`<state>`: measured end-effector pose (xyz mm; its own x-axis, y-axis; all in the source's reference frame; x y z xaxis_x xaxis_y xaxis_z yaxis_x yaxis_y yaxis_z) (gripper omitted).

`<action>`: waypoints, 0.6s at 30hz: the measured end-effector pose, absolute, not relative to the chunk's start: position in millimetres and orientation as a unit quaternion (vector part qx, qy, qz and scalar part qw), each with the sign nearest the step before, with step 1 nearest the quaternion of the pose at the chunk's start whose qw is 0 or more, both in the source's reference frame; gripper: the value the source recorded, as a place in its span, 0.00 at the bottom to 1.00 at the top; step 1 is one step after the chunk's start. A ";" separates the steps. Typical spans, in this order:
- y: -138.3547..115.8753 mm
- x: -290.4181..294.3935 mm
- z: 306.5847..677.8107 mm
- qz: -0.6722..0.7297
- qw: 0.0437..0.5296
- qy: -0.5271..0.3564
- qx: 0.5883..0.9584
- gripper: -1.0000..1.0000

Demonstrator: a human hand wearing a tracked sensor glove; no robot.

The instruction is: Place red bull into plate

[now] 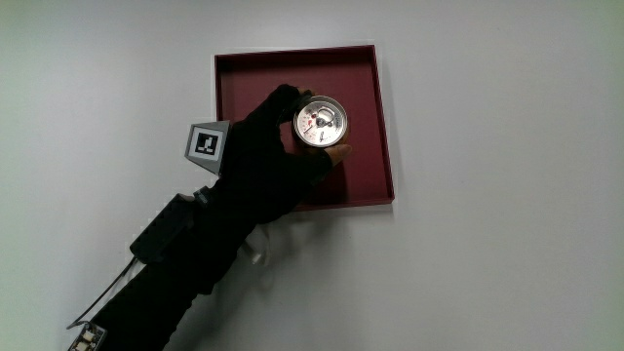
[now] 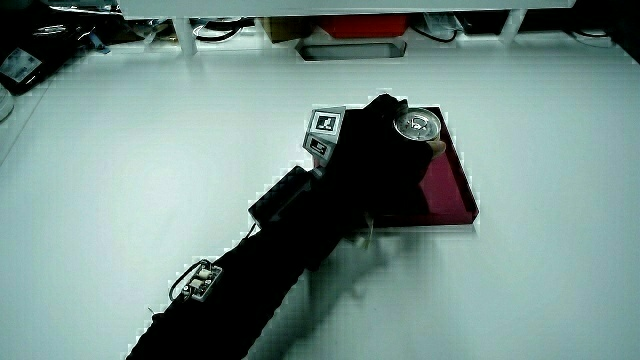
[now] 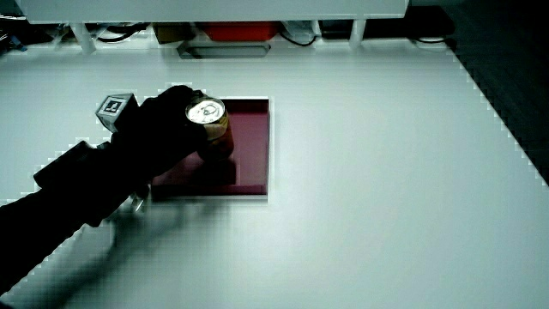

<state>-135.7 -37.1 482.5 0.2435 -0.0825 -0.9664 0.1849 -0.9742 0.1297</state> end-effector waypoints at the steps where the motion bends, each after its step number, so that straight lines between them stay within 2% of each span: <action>1: -36.9 -135.8 484.9 -0.612 0.112 0.030 0.782 0.50; 5: -35.0 -135.8 491.0 -0.616 0.113 0.023 0.779 0.50; 6: -34.9 -136.7 495.0 -0.605 0.114 0.023 0.788 0.50; 8: -33.6 -138.6 500.1 -0.625 0.114 0.013 0.772 0.50; 9: -34.1 -138.5 498.5 -0.611 0.119 0.017 0.782 0.50; 18: -33.6 -137.5 500.5 -0.608 0.127 0.011 0.784 0.50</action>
<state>-137.5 -33.6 500.5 0.2604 -0.1380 -0.9556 0.1717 -0.9674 0.1864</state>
